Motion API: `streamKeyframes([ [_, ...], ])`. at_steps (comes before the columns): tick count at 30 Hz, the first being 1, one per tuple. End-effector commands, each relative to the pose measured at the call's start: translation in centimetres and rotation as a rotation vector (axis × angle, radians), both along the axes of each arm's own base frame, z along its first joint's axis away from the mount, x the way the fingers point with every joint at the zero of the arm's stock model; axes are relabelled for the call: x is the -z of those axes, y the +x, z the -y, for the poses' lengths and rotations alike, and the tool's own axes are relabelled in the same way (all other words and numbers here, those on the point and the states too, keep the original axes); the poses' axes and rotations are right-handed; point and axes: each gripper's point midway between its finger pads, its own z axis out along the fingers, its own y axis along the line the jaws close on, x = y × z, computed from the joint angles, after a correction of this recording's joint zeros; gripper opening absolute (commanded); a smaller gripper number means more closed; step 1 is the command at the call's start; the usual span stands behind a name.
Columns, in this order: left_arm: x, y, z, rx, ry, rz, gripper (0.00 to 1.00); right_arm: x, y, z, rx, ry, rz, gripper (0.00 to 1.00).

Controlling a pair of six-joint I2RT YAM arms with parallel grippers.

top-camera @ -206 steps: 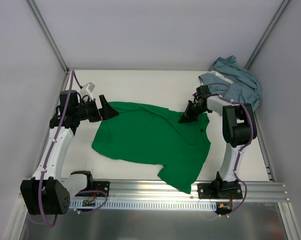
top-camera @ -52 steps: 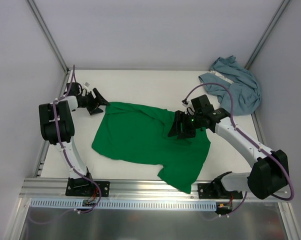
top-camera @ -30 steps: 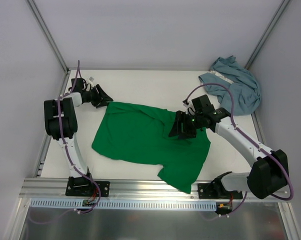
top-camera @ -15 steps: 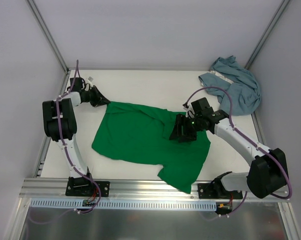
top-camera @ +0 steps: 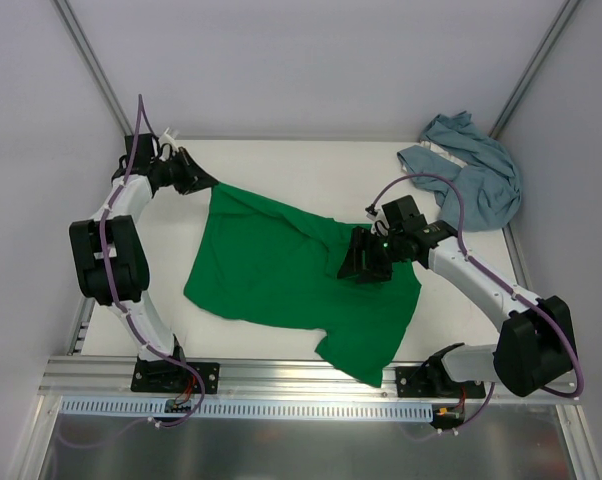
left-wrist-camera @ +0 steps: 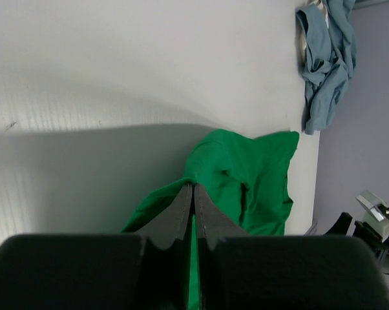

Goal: Fold and stack the t-shirts
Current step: Fold the flattened tshirt in 1/3 of the way

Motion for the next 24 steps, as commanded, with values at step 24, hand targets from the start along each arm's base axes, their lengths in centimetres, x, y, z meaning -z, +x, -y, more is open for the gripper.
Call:
streamKeyframes([
  [24, 1.1, -2.4, 0.4, 0.039, 0.088, -0.035, 0.37, -0.1, -0.7, 0.4, 0.013, 0.016, 0.002, 0.64],
])
